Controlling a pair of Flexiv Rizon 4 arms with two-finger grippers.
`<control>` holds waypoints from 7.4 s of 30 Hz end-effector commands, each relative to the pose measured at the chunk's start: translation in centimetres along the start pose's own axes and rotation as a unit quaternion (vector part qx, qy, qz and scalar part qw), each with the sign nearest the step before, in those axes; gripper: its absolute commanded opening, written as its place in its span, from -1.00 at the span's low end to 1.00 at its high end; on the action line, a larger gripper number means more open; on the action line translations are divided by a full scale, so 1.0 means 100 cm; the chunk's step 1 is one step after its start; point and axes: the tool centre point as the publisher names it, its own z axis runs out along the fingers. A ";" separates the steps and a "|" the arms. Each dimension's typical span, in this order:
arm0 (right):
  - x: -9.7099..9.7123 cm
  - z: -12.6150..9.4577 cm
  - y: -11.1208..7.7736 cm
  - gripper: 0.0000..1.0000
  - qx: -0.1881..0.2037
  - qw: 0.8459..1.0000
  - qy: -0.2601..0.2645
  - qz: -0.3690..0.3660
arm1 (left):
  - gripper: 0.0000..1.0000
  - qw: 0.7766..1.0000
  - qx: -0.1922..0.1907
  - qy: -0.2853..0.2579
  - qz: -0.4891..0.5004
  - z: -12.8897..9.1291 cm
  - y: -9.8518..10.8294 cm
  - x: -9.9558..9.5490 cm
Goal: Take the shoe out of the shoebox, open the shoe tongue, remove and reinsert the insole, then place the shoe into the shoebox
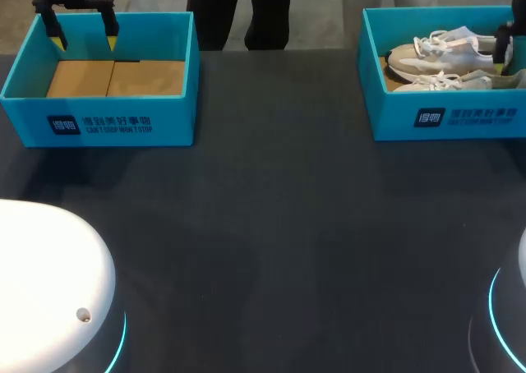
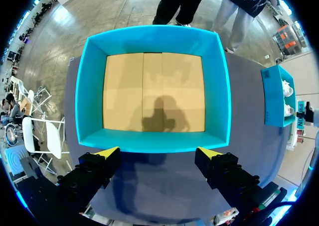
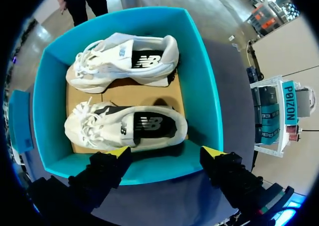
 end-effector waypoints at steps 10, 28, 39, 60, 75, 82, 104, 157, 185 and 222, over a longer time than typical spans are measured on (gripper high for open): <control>-0.010 0.028 0.014 0.00 0.002 1.000 -0.006 0.003 | 1.00 1.000 0.000 -0.001 0.000 0.000 0.000 0.000; -0.017 0.055 0.025 -0.02 -0.012 0.999 -0.025 0.018 | 1.00 1.000 0.000 -0.001 0.000 0.000 0.000 0.000; -0.019 0.070 0.023 -0.04 -0.008 0.999 -0.033 0.027 | 1.00 1.000 0.000 -0.001 0.000 0.000 0.000 0.000; -0.012 0.101 0.023 -0.36 0.017 0.998 -0.058 0.023 | 1.00 1.000 0.000 -0.001 0.000 0.000 0.000 0.000; -0.014 0.067 0.019 -1.00 0.013 0.998 -0.059 0.030 | 1.00 1.000 0.000 -0.001 0.000 0.000 0.000 0.000; -0.019 0.035 0.019 -1.00 0.006 0.998 -0.062 0.034 | 1.00 1.000 0.000 -0.001 0.000 0.000 0.000 0.000; -0.022 -0.091 0.025 -1.00 0.001 0.997 -0.076 0.017 | 1.00 1.000 0.000 -0.001 0.000 0.000 0.000 0.000; -0.008 -0.149 0.015 -1.00 -0.023 0.998 -0.058 0.022 | 1.00 1.000 0.000 -0.001 0.000 0.000 0.000 0.000; 0.048 -0.176 -0.044 -1.00 -0.032 0.996 -0.068 0.051 | 1.00 1.000 0.000 -0.001 0.000 0.000 0.000 0.000; 0.208 -0.221 -0.169 -1.00 -0.013 0.991 -0.130 -0.011 | 1.00 1.000 0.000 -0.001 0.000 0.000 0.000 0.000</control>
